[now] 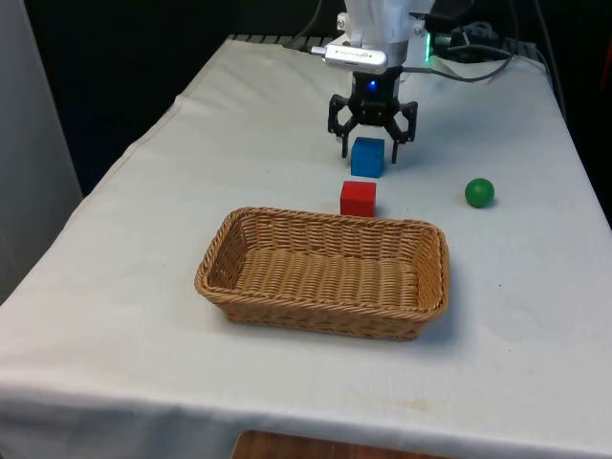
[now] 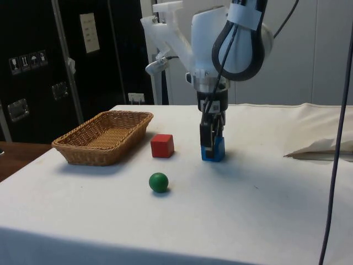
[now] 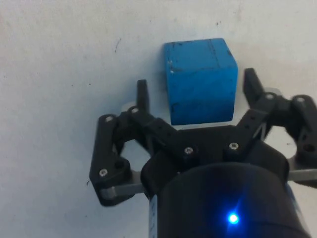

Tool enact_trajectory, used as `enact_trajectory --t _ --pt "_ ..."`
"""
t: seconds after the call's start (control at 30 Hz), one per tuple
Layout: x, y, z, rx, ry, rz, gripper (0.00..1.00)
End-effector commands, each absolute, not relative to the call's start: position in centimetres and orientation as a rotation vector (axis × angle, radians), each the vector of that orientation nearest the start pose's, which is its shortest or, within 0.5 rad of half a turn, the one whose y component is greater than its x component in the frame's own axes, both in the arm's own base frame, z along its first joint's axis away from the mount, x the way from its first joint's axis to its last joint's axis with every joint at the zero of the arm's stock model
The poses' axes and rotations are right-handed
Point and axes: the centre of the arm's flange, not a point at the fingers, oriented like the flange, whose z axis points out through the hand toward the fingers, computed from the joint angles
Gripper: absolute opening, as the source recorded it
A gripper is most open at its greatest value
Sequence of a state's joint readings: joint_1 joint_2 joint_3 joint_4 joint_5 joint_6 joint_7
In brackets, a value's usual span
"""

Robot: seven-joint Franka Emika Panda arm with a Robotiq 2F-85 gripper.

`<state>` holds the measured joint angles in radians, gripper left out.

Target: Place all non-red objects into the basket.

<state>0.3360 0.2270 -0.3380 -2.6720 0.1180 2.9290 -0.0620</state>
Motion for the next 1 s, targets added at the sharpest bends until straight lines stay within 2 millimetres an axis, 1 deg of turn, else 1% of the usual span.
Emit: enact_trajectory --t 0.0,0.13,0.17,0.23,0.53,0.67,0.73,0.8,0.97 --pt "41.7 -1.7 17.1 -3.189 0.069 -0.072 0.70" --pt "41.7 -1.8 17.1 -3.189 0.074 -0.072 0.25" --pt "41.7 -1.8 17.1 -3.189 0.070 -0.072 0.25" --pt "41.7 -1.8 17.1 -3.189 0.070 -0.072 0.01" --pt "41.7 -1.9 17.3 -3.188 0.075 -0.074 0.02" --pt "41.7 -2.2 18.4 -3.179 0.107 -0.090 0.02" --pt "41.8 -1.9 18.4 -3.173 0.104 -0.097 0.02" --pt "41.6 -2.4 19.3 -3.168 0.131 -0.103 0.02" --pt "41.7 -2.8 20.6 -3.152 0.152 -0.115 0.02"
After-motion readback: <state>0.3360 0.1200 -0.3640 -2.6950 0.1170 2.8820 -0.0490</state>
